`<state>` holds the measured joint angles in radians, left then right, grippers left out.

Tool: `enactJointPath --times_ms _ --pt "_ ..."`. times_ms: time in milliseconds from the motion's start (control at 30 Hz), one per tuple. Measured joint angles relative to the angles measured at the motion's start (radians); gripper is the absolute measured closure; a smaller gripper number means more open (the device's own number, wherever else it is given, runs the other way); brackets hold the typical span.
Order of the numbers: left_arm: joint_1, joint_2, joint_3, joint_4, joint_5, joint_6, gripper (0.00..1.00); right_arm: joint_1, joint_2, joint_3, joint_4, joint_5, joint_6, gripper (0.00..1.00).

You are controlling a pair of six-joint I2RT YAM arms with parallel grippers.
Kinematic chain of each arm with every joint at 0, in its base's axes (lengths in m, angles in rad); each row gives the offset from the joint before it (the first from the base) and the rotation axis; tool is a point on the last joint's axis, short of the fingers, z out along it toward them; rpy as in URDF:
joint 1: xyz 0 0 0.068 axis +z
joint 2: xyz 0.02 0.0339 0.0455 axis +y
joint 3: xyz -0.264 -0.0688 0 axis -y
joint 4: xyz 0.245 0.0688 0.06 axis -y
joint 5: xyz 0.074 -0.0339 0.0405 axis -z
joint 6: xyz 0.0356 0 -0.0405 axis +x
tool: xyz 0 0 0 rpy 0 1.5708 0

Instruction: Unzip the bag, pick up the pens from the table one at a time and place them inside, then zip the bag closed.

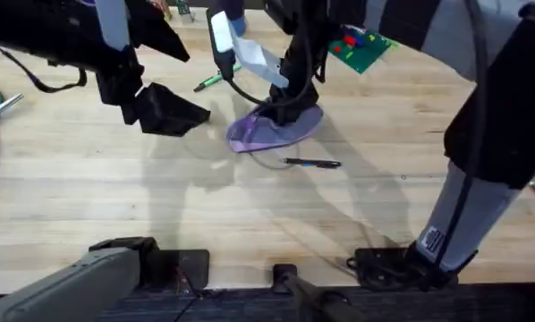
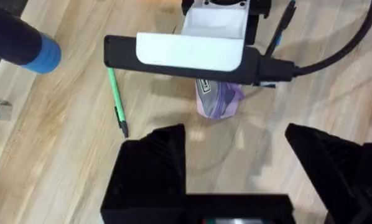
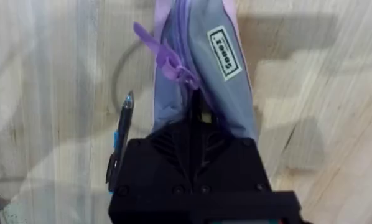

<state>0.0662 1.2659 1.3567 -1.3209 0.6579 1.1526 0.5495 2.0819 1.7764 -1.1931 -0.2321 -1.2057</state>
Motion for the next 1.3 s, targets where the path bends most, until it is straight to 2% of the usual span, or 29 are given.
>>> enactJointPath --times_ms 200,233,400,433,467,1067,1300 --pt "0.0 0.0 0.0 0.0 0.0 0.0 0.006 0.0 0.0 0.001 0.0 0.0 0.0 0.956" --pt "0.0 0.0 0.0 0.0 0.0 0.0 0.006 0.0 0.0 0.001 0.0 0.0 0.0 0.872" --pt "0.0 0.0 0.0 0.0 0.0 0.0 0.006 0.0 0.001 0.001 0.014 0.006 -0.007 0.161" --pt "0.0 0.0 0.0 0.0 0.0 0.0 0.006 0.0 0.003 0.001 0.017 0.007 -0.012 0.044" --pt "0.0 0.0 0.0 0.0 0.0 0.0 0.006 0.0 0.007 0.001 0.018 0.008 -0.012 0.017" --pt "0.0 0.0 0.0 0.0 0.0 0.0 0.006 0.0 0.007 0.001 0.01 0.008 0.013 0.006" --pt "0.0 0.0 0.0 0.0 0.0 0.0 0.006 0.0 -0.082 0.001 -0.028 0.021 0.039 0.006"
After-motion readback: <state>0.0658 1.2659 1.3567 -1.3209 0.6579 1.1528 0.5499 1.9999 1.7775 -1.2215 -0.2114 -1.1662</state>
